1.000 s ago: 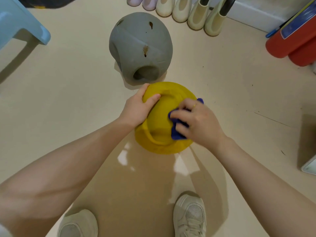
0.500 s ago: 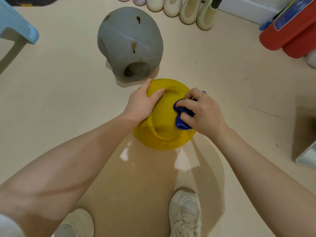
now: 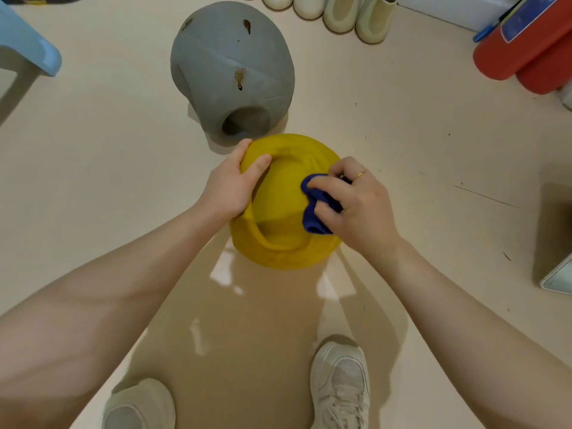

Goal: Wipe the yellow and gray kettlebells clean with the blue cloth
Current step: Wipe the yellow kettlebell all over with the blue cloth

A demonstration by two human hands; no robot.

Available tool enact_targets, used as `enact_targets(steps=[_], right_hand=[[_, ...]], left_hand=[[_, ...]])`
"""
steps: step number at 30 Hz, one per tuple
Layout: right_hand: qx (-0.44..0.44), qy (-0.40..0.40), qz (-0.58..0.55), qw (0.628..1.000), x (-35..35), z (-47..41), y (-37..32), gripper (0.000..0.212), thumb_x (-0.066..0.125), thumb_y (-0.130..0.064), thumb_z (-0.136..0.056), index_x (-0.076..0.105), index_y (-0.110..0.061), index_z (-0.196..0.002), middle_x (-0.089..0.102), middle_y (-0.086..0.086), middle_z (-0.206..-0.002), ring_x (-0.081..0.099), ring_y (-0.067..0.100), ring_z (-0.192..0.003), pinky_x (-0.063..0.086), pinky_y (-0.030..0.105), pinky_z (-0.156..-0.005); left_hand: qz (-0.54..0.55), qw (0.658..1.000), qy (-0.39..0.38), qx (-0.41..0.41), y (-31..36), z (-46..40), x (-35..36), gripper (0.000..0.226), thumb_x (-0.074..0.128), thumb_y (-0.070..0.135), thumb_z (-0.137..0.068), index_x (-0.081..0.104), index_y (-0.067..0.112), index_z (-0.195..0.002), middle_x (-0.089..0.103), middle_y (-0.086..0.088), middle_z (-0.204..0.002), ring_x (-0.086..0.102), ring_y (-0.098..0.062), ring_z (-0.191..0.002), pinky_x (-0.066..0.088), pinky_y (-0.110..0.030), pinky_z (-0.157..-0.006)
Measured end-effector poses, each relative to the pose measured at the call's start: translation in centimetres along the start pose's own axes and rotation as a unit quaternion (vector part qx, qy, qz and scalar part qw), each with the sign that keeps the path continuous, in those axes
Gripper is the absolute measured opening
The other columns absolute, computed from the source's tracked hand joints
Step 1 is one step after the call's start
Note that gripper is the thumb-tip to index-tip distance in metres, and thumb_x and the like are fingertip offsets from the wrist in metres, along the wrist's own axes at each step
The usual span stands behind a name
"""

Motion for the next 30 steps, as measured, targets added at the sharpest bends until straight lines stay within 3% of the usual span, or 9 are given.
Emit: enact_targets(steps=[5,8,11,13,17,20,23,30], right_hand=[[-0.145,-0.118,0.02,0.982,1.5,2.2,-2.8,0.016,0.056,-0.015,-0.077,0.07,-0.01,-0.083,0.06,0.012,-0.081,0.052,0.028,-0.059,0.045,0.032,-0.053],[-0.076,-0.065,-0.002,0.995,0.9,0.5,-1.9,0.02,0.056,-0.018,-0.073,0.071,-0.012,-0.084,0.059,0.011,-0.081,0.056,0.027,-0.064,0.042,0.025,-0.055],[0.012,-0.008,-0.021,1.0,0.5,-0.7,-1.1,0.023,0.056,-0.019,-0.075,0.071,-0.013,-0.09,0.058,0.01,-0.088,0.057,0.026,-0.072,0.048,0.03,-0.058],[-0.021,-0.017,-0.007,1.0,1.2,-0.2,-2.4,0.02,0.057,-0.017,-0.075,0.071,-0.012,-0.088,0.059,0.012,-0.086,0.056,0.028,-0.069,0.047,0.032,-0.057],[-0.173,-0.114,0.068,0.976,2.7,0.4,-5.0,0.017,0.052,-0.017,-0.08,0.068,-0.011,-0.081,0.061,0.012,-0.081,0.05,0.027,-0.057,0.045,0.035,-0.05],[-0.126,-0.066,0.058,0.988,1.7,-2.4,-3.7,0.018,0.054,-0.019,-0.077,0.069,-0.01,-0.082,0.06,0.015,-0.08,0.054,0.031,-0.06,0.046,0.035,-0.051],[-0.058,-0.016,0.062,0.996,1.2,-3.9,-2.9,0.02,0.055,-0.018,-0.077,0.07,-0.011,-0.087,0.059,0.014,-0.084,0.055,0.031,-0.065,0.046,0.033,-0.055],[-0.157,-0.082,0.093,0.98,4.3,-0.1,-6.2,0.016,0.051,-0.013,-0.081,0.066,-0.012,-0.077,0.061,0.01,-0.077,0.048,0.024,-0.054,0.04,0.03,-0.049]], left_hand=[[-0.009,1.0,-0.008,0.017,-0.6,0.0,-0.6,0.061,0.041,0.053,-0.093,0.024,0.031,-0.147,0.037,0.001,-0.149,0.038,-0.023,-0.133,0.032,-0.036,-0.105],[0.005,1.0,-0.006,0.013,-1.1,-0.2,-0.7,0.062,0.041,0.053,-0.093,0.023,0.031,-0.147,0.036,0.002,-0.149,0.037,-0.022,-0.133,0.032,-0.036,-0.107],[0.025,1.0,-0.006,-0.001,-1.7,-0.4,-1.1,0.065,0.039,0.063,-0.088,0.027,0.034,-0.145,0.039,0.003,-0.147,0.04,-0.023,-0.131,0.035,-0.044,-0.109],[0.027,1.0,-0.008,-0.001,-2.0,-0.5,-1.4,0.068,0.038,0.068,-0.085,0.029,0.034,-0.143,0.042,0.003,-0.145,0.043,-0.023,-0.129,0.036,-0.048,-0.107],[0.025,1.0,-0.004,0.003,-2.4,-0.7,-2.1,0.067,0.039,0.064,-0.087,0.03,0.03,-0.144,0.043,0.001,-0.145,0.042,-0.023,-0.13,0.035,-0.047,-0.108],[0.06,0.998,-0.004,-0.011,-2.8,-0.9,-2.3,0.07,0.039,0.07,-0.081,0.036,0.032,-0.14,0.048,0.003,-0.14,0.047,-0.021,-0.125,0.039,-0.047,-0.105],[0.103,0.994,0.014,-0.045,-3.3,-1.1,-2.5,0.055,0.037,0.057,-0.093,0.037,0.028,-0.139,0.049,0.001,-0.138,0.049,-0.021,-0.12,0.042,-0.044,-0.102],[0.131,0.987,0.037,-0.085,-5.5,-1.1,-3.6,0.056,0.034,0.056,-0.094,0.034,0.026,-0.142,0.044,0.0,-0.142,0.045,-0.023,-0.125,0.041,-0.05,-0.103]])
Point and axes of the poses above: each hand's wrist, its own z-axis away from the middle knuckle, its own x-axis out of the palm, y = z × x, the point moved 5 cm from there along -z, towards the middle knuckle
